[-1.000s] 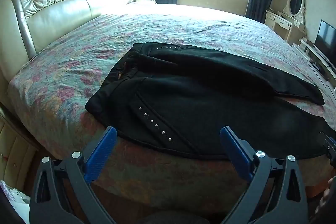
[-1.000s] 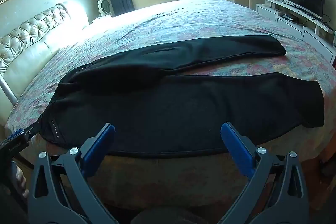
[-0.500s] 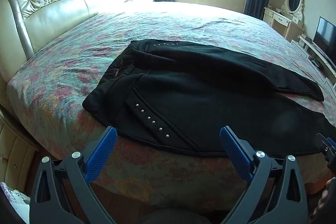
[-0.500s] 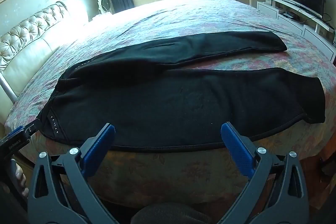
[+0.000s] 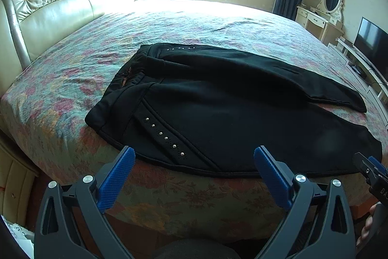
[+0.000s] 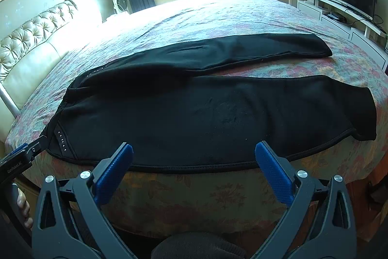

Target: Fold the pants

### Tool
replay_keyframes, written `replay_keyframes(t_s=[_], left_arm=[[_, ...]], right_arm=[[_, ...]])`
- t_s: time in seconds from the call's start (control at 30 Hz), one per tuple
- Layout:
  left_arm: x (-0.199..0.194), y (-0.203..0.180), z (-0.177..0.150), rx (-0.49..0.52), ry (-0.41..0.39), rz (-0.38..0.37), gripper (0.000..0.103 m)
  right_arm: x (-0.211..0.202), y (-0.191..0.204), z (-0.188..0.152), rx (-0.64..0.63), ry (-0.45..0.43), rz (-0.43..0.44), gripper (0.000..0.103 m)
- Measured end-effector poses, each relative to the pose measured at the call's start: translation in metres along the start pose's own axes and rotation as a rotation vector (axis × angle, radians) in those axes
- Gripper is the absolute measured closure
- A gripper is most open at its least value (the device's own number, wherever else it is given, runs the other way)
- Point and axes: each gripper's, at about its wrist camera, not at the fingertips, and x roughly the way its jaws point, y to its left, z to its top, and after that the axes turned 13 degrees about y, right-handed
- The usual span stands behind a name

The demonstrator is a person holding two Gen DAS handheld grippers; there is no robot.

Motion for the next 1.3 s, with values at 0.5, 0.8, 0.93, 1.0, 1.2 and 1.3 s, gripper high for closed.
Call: replay_keyframes(t_s=[0.5,0.8,0.93,1.0,1.2,1.3], left_arm=[[-0.0018,-0.0013,0.0020,0.003,0.004,-0.001,0.005],[-0.0046,-0.0031,0.0026,0.014,-0.010,-0.005,0.005],[-0.0037,-0.0032,0.0025,0.014,-0.006,-0.008,0.005],[-0.0037,-0.0028,0.0031,0.014,-0.008,-0.010,0.005],[-0.0054,-0.0023,0.0028,0.009,-0.023,-0.014,0.005],[-0.0058,-0.0019,0.0030,0.009,-0.028,-0.018,0.005]], right_arm=[[0.0025,0.0000,-0.0012,0.001,0.008,0.001,0.002],[0.0038,-0.0001,-0.0026,0.000,0.012,0.003,0.002],[0.0045,0.0005,-0.0031,0.000,0.013,0.003,0.002],[0.0049,0.0008,-0.0034,0.001,0.014,0.004,0.002],[0.0065,0.0007,-0.0042,0.003,0.019,0.006,0.002],[0.0083,0.0007,-0.0043,0.003,0.025,0.008,0.002]])
